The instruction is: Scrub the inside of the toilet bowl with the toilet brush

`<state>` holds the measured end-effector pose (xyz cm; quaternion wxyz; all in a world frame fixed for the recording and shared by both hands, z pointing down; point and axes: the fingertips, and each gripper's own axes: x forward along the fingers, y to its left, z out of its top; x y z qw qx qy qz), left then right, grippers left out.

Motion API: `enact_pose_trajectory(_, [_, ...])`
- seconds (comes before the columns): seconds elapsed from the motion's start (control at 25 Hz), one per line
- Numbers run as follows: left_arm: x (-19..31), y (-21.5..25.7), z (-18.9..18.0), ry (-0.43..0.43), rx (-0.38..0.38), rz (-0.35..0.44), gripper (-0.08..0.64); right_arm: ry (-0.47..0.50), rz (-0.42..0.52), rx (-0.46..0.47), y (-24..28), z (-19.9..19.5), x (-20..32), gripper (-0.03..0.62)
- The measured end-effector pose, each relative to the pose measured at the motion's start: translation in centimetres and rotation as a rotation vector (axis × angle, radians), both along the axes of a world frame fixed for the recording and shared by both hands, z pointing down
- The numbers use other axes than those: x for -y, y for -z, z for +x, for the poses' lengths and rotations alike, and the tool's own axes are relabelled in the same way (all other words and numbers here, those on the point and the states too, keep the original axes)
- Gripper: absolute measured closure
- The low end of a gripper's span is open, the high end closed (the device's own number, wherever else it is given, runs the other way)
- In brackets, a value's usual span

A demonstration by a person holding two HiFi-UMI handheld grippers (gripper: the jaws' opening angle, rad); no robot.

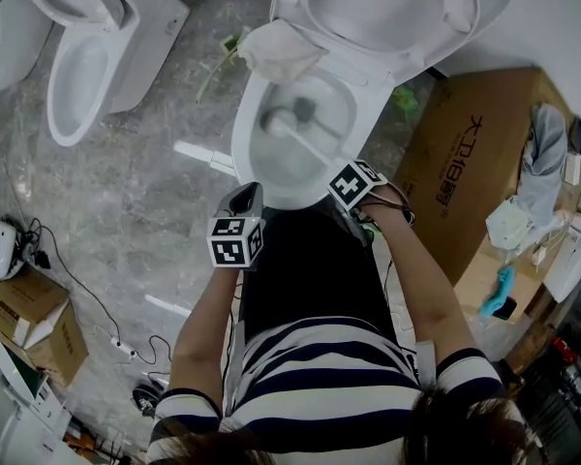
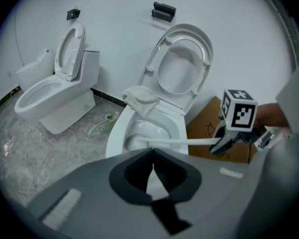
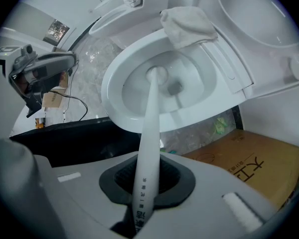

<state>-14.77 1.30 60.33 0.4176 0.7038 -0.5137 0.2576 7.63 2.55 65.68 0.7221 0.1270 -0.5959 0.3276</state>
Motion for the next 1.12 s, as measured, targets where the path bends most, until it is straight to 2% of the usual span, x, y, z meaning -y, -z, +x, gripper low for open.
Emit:
enact_pose_trajectory(0.6, [0.5, 0.5, 0.4, 0.024, -0.06, 0.008, 0.56, 0.031, 0.115, -0.009, 0.4, -0.8, 3.5, 0.558])
enact_pose_trajectory(0.84, [0.2, 0.1, -0.4, 0.031, -0.032, -0.002, 0.56, 0.038, 0.158, -0.029, 0.0, -0.5, 5.1, 0.558])
enact_pose_trajectory(1.12, [0.2, 0.1, 0.1, 0.019, -0.035, -0.008, 0.56, 0.043, 0.187, -0.091, 0.5, 1.3, 7.0, 0.558])
